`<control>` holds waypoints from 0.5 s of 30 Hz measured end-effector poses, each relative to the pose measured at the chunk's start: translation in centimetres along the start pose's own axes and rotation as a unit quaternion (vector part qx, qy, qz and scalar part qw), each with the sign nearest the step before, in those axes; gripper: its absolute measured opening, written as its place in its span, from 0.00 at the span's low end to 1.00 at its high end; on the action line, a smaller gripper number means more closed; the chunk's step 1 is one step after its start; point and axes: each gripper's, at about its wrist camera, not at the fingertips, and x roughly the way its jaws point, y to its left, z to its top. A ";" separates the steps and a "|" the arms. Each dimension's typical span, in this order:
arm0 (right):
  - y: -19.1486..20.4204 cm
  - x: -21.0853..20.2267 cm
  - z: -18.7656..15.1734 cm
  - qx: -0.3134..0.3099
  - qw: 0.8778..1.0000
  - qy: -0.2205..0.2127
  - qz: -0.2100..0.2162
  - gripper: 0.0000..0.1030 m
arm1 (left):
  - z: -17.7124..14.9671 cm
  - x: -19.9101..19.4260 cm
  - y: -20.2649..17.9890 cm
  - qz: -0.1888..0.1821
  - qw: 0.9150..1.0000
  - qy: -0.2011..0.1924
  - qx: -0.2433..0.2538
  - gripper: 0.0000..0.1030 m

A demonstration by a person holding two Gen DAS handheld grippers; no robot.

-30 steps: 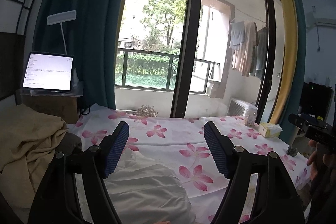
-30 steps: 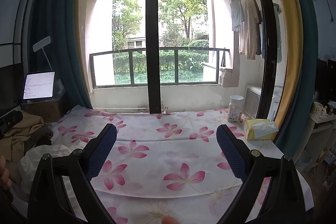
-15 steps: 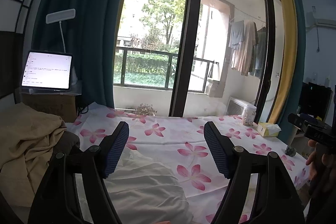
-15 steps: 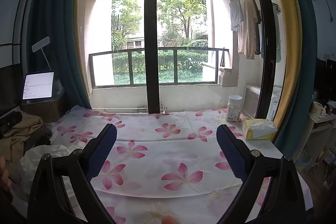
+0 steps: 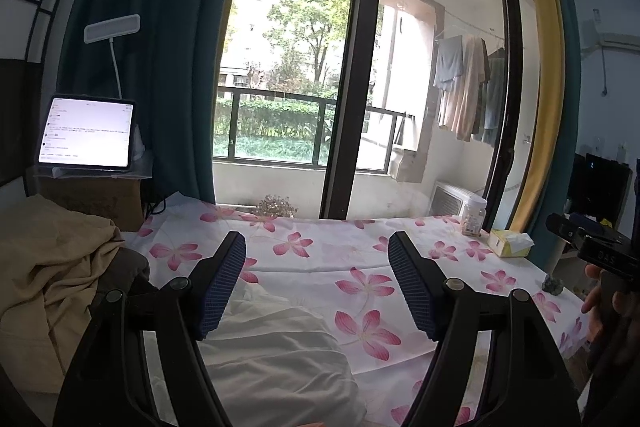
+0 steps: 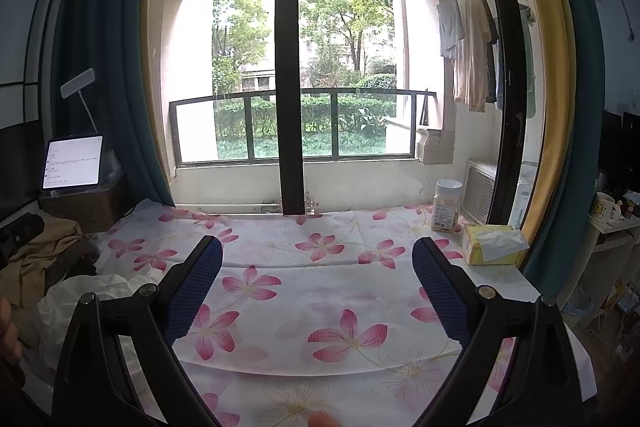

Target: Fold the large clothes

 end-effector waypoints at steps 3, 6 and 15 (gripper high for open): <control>0.0 0.0 0.0 0.000 1.000 0.000 0.001 0.92 | 0.0 0.0 0.0 0.000 1.000 0.001 0.000 0.75; 0.0 0.1 -0.1 0.000 1.000 0.001 0.001 0.92 | -0.1 0.1 0.0 -0.001 1.000 0.001 0.000 0.75; -0.1 0.3 -0.3 0.001 1.000 0.004 0.000 0.92 | -0.3 0.1 -0.3 -0.011 1.000 0.000 0.003 0.75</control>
